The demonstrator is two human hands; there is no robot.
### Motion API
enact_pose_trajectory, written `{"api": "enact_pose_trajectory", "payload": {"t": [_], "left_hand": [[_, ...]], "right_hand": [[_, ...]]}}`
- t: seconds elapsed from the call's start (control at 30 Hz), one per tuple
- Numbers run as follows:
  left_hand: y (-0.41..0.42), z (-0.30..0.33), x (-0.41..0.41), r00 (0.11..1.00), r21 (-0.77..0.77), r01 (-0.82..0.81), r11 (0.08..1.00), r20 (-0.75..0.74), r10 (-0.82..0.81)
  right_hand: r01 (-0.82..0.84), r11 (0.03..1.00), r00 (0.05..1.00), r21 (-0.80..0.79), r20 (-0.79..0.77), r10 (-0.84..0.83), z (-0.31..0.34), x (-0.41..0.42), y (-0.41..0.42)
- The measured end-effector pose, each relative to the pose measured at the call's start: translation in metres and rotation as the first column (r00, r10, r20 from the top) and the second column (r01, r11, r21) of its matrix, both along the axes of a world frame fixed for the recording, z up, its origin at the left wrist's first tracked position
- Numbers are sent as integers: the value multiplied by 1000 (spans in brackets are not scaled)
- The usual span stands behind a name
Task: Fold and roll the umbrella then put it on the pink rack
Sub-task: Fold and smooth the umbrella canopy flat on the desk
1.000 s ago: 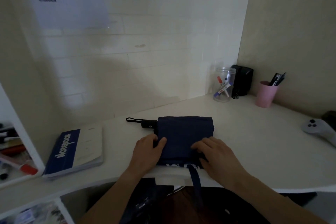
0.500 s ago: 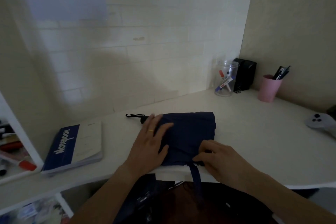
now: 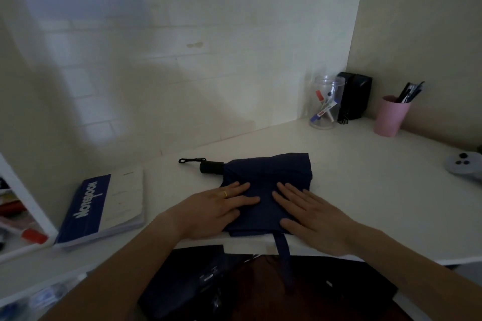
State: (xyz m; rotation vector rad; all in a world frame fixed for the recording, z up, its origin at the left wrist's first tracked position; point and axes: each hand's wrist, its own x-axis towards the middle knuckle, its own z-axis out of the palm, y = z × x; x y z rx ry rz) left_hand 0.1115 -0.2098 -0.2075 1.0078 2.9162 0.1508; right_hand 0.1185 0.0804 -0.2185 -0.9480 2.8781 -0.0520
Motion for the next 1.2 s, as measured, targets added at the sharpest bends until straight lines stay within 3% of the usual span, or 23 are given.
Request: {"api": "enact_pose_trajectory", "payload": {"t": [0.13, 0.23, 0.33, 0.4, 0.43, 0.5, 0.57, 0.6, 0.67, 0.73, 0.93, 1.07, 1.13, 1.2], "left_hand": [[-7, 4, 3, 993, -102, -114, 988, -45, 110], [7, 11, 9, 974, 59, -181, 982, -129, 188], [22, 2, 14, 910, 97, -84, 992, -398, 116], [21, -8, 16, 927, 100, -84, 991, -357, 115], [18, -12, 16, 944, 124, -114, 986, -295, 147], [16, -17, 17, 962, 167, -125, 978, -220, 161], [16, -19, 17, 958, 166, -85, 983, -258, 126], [17, -21, 17, 954, 154, -72, 985, -276, 113], [15, -24, 17, 951, 140, -55, 989, -293, 95], [14, -25, 16, 950, 130, -30, 991, -304, 68], [15, -25, 14, 952, 134, -27, 991, -298, 66], [14, -30, 12, 941, 130, -25, 991, -331, 67], [15, -30, 11, 939, 134, -30, 990, -336, 74], [16, -28, 11, 938, 142, -26, 990, -339, 73]], "right_hand": [[-36, 999, 999, 40, 21, 35, 3, -6, 14], [-44, 999, 998, 20, 54, 43, 9, -14, 18], [-50, 994, 996, 96, 82, 42, 26, -18, 17], [-16, 995, 998, 102, 70, 9, 49, -20, 11], [19, 1000, 999, 14, 27, -19, 62, -22, 5], [85, 946, 985, -314, -116, -127, 84, -42, -7], [182, 866, 940, -466, -176, -293, 96, -74, -17], [263, 873, 932, -412, -125, -340, 100, -91, -20], [425, 864, 905, -271, 122, -407, 97, -117, -25], [497, 826, 854, -264, 315, -414, 94, -131, -25], [398, 649, 910, -649, 367, -191, 106, -125, -20], [183, 491, 975, -852, 222, 20, 111, -87, -8], [119, 430, 989, -895, 147, 31, 105, -68, -2], [92, 476, 996, -875, 71, -62, 95, -53, 2]]}}
